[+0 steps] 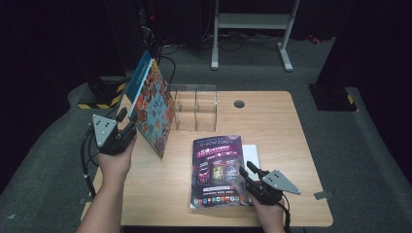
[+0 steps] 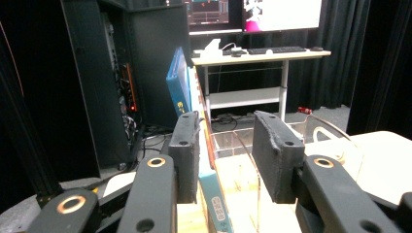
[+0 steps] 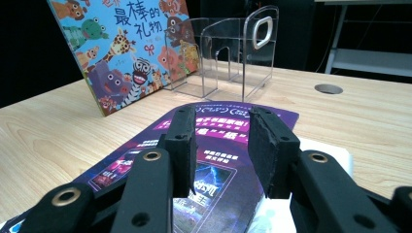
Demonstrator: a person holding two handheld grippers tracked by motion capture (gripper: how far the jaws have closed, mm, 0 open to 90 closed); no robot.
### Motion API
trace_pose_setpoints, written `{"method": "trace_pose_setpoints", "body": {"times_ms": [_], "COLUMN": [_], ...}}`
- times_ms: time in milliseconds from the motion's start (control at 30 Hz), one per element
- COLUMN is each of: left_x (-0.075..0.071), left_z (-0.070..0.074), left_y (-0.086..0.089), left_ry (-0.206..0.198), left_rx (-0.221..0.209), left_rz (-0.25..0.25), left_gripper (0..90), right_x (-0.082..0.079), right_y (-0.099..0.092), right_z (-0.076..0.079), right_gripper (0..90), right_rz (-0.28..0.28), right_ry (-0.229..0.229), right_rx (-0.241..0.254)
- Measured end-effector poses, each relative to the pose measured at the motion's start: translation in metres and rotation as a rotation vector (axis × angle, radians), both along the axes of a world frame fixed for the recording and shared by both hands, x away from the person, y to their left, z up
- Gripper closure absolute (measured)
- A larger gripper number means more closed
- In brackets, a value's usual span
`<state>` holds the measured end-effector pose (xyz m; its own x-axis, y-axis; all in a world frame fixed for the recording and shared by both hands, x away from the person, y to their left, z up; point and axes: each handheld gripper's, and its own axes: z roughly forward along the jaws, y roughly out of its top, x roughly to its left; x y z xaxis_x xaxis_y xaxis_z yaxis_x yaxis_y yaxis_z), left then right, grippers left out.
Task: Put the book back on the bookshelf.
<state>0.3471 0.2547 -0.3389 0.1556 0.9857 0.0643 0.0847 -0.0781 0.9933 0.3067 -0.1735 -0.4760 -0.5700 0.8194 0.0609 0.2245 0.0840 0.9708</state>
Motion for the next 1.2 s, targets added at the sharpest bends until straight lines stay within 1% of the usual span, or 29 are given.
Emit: {"method": "trace_pose_setpoints", "body": {"times_ms": [167, 400, 633, 700, 800, 1000, 1033, 1200], "left_x": [-0.004, -0.008, -0.012, -0.013, -0.015, -0.018, -0.018, -0.021], "left_z": [-0.001, -0.010, -0.019, -0.023, -0.030, -0.047, -0.050, -0.058], "left_y": [0.002, 0.005, 0.005, 0.005, 0.004, 0.000, -0.001, -0.005], "left_ry": [0.007, 0.026, 0.043, 0.053, 0.069, 0.112, 0.117, 0.143], "left_rx": [-0.007, -0.009, -0.008, -0.005, -0.017, -0.014, -0.004, 0.016], "left_rz": [0.000, 0.005, -0.006, -0.010, -0.016, -0.036, -0.040, -0.061], "left_gripper": [60.2, 59.7, 59.3, 58.9, 58.5, 57.0, 56.9, 55.0], "right_x": [0.000, 0.000, 0.000, 0.000, 0.000, 0.000, 0.000, 0.000], "right_y": [0.000, 0.000, 0.001, 0.001, 0.001, 0.001, 0.001, 0.000], "right_z": [0.000, 0.000, 0.000, 0.000, 0.000, 0.000, 0.000, 0.000], "right_gripper": [62.9, 62.9, 62.9, 62.9, 62.9, 62.9, 62.9, 62.8], "right_rz": [0.000, 0.001, 0.001, 0.002, 0.005, 0.005, 0.005, 0.003], "right_ry": [-0.003, 0.000, 0.005, 0.005, 0.004, 0.002, 0.003, 0.004], "right_rx": [-0.002, -0.001, 0.002, 0.002, 0.001, -0.003, -0.002, -0.001]}}
